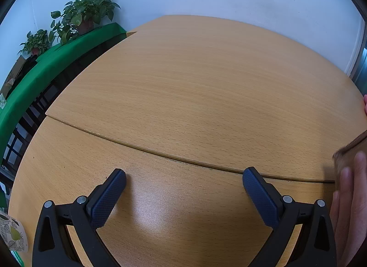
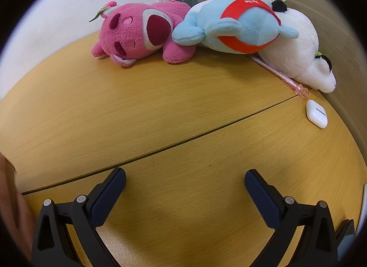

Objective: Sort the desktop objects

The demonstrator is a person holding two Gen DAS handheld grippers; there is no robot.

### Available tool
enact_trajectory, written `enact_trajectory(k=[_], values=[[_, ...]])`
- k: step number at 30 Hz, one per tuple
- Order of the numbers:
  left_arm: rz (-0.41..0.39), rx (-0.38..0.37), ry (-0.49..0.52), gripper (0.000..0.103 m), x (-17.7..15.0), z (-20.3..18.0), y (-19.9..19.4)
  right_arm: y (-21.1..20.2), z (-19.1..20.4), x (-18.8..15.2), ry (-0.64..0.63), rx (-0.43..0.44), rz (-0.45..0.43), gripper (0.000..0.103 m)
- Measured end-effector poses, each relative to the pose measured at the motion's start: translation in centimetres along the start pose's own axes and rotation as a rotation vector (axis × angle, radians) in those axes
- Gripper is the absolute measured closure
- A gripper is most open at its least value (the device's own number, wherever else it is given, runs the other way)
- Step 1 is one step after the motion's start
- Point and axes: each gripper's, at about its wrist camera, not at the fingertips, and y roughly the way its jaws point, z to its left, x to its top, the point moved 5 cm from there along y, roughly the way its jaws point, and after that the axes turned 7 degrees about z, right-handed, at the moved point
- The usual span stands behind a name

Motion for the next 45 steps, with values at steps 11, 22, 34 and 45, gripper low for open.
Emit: enact_trajectory(k=[11, 22, 34, 45], values=[[0.006, 0.0, 0.001, 0.0, -0.03, 0.0, 0.04, 0.0, -0.04, -0.03, 0.0, 0.0, -0.001, 0.0], [0.005, 0.0, 0.001, 0.0, -0.03, -0.01, 0.04, 0.04, -0.05, -0.02, -0.001, -0.001, 0.004, 0.0], [0.002, 0.0, 0.002, 0.0, 0.18, 0.14, -0.25, -0.13, 0.1, 0.08, -0.001, -0.002, 0.005, 0.0], [0.001, 0.0, 0.003, 0.0, 0.18, 0.14, -0.25, -0.4, 0.27, -0.02, -0.001, -0.002, 0.004, 0.0]])
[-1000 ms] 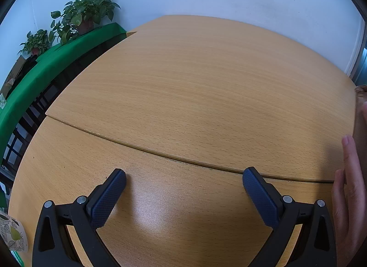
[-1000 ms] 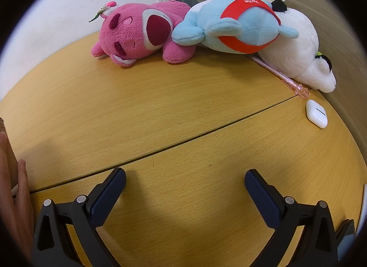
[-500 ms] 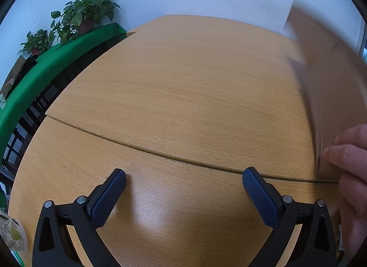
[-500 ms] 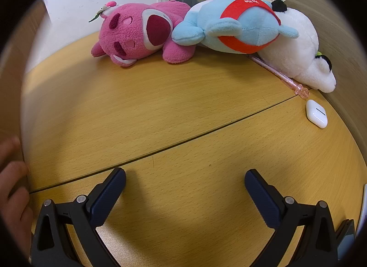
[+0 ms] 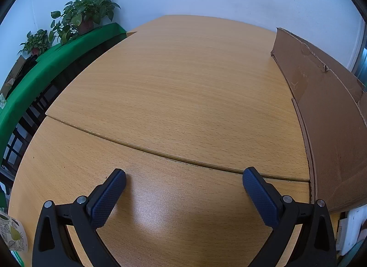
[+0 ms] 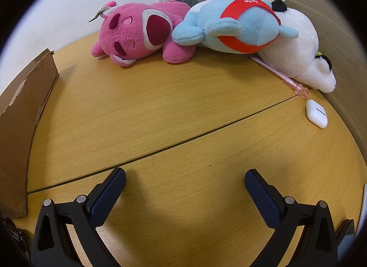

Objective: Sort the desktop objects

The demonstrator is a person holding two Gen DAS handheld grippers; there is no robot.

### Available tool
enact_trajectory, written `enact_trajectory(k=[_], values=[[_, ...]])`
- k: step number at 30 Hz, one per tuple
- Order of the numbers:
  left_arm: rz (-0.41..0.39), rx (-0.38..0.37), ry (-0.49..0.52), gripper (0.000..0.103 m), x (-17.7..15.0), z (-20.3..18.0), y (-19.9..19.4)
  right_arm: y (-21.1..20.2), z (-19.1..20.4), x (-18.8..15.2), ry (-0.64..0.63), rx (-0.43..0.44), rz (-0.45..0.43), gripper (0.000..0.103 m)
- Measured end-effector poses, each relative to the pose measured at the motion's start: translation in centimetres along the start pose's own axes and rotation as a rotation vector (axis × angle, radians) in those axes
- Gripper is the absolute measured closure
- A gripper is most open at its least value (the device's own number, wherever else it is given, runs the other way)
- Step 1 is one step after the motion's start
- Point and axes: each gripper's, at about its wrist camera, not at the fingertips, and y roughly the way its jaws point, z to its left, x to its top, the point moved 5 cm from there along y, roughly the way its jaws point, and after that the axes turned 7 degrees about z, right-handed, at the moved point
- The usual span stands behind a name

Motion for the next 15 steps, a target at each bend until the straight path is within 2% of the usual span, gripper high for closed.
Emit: enact_trajectory(k=[15], values=[[0.0, -0.008, 0.015, 0.0, 0.04, 0.57, 0.38, -0.08, -0.23, -0.14, 0.003, 0.002, -0.001, 0.0]])
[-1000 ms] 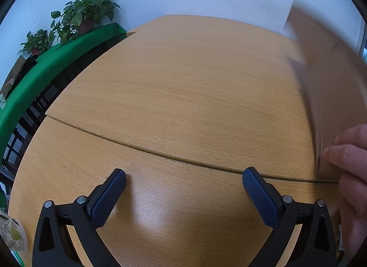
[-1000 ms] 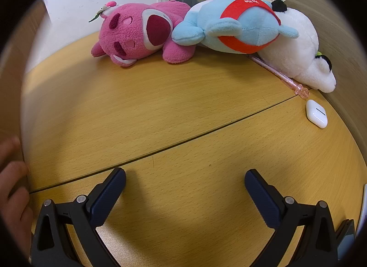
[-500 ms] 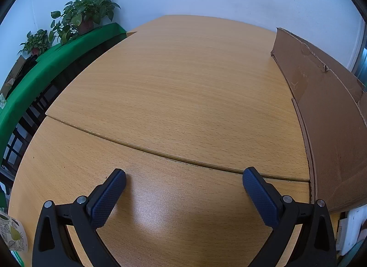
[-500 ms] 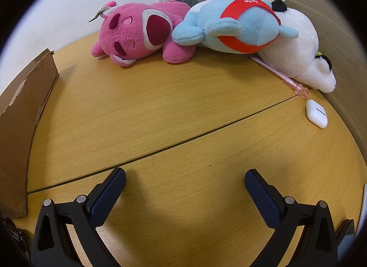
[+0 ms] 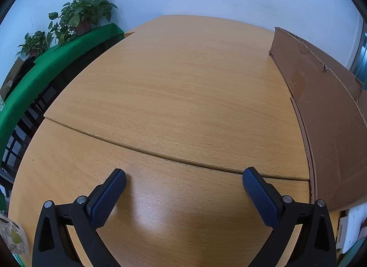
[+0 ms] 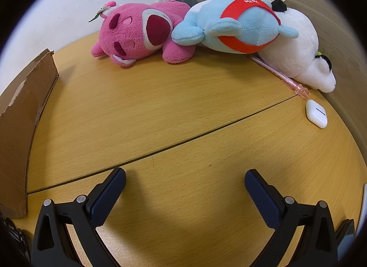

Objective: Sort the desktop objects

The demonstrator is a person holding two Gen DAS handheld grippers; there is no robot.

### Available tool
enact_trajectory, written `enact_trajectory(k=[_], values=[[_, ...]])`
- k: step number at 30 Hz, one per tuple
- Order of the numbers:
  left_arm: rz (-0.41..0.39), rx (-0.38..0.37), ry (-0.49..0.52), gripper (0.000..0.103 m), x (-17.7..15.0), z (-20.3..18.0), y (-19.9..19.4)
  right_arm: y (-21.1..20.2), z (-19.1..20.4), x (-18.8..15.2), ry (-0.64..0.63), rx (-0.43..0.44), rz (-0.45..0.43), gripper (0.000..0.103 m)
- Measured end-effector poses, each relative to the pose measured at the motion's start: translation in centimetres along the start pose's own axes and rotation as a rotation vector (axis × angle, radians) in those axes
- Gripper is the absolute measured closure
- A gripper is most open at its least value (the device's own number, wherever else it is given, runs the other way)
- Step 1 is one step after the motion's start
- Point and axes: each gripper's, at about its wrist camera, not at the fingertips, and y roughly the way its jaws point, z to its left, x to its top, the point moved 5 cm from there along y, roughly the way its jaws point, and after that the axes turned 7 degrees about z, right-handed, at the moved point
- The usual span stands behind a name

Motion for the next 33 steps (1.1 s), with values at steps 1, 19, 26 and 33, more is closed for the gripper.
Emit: enact_trajectory(k=[1, 19, 26, 33], values=[[0.009, 0.001, 0.001, 0.0, 0.0, 0.0, 0.0, 0.0, 0.0, -0.1, -0.003, -0.001, 0.002, 0.0], [0.017, -0.102, 0.002, 0.0, -4.4, -1.7, -5.6, -25.1, 21.2, -15.9, -0.703, 0.399, -0.227, 0.001], [0.041, -0.45, 0.017, 0.0, -9.9, -5.3, -18.6, -23.2, 30.3, -24.2, -0.866, 0.646, 0.033, 0.001], [0.233, -0.72, 0.061, 0.002, -15.0, -11.4, -17.4, -23.1, 32.9, -28.5, -0.898, 0.819, 0.201, 0.001]])
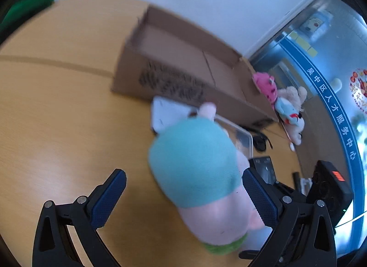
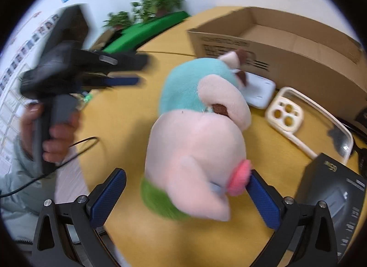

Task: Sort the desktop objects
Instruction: 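Grasp the pink pig plush with the left gripper, then carry the pig plush with the left gripper and lower it into the box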

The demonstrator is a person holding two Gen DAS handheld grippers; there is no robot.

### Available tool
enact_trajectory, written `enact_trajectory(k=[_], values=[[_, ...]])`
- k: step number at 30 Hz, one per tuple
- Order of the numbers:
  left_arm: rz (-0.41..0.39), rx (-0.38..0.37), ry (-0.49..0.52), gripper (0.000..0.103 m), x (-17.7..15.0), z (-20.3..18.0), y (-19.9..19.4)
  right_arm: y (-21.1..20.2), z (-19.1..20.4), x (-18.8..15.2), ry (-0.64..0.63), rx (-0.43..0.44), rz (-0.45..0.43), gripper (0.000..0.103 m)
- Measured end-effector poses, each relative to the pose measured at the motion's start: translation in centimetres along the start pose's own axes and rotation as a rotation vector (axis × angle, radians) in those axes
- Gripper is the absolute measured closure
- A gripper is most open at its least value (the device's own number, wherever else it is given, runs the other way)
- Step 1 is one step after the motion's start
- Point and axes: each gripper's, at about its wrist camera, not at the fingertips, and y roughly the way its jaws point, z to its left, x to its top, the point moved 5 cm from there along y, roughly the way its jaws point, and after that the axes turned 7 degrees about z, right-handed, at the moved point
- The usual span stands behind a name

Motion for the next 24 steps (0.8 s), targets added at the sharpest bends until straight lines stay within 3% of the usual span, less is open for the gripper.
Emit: enact_trajectory(k=[4, 8, 11, 13, 16, 24], values=[[0.098, -0.13, -0.019, 0.016, -1.2, 0.2, 6.6, -0.8, -0.8, -0.1, 0.059, -0.015, -0.022, 0.001], [0.098, -0.143, -0.005, 0.023, -1.3, -0.7, 7.6, 1.3, -0.4, -1.1, 0.023, -0.032, 0.044, 0.008], [0.067, -0.102, 0.009, 0.031, -1.1, -1.8, 5.4, 2.2, 0.1, -0.3, 0.031, -0.044, 0.025, 0.014], [0.058, -0.064, 0.024, 0.033, -0.6, -2.8, 3.1, 1.7, 0.4, -0.1, 0.056, -0.007, 0.014, 0.018], [-0.019, -0.034, 0.121, 0.033, 1.2, -6.3, -0.1, -1.0, 1.7, 1.3, 0.03, -0.027, -0.037, 0.018], [-0.285, -0.067, 0.386, 0.033, 14.2, -16.1, -10.2, -13.5, 2.3, 12.7, -0.071, -0.172, -0.351, 0.018]])
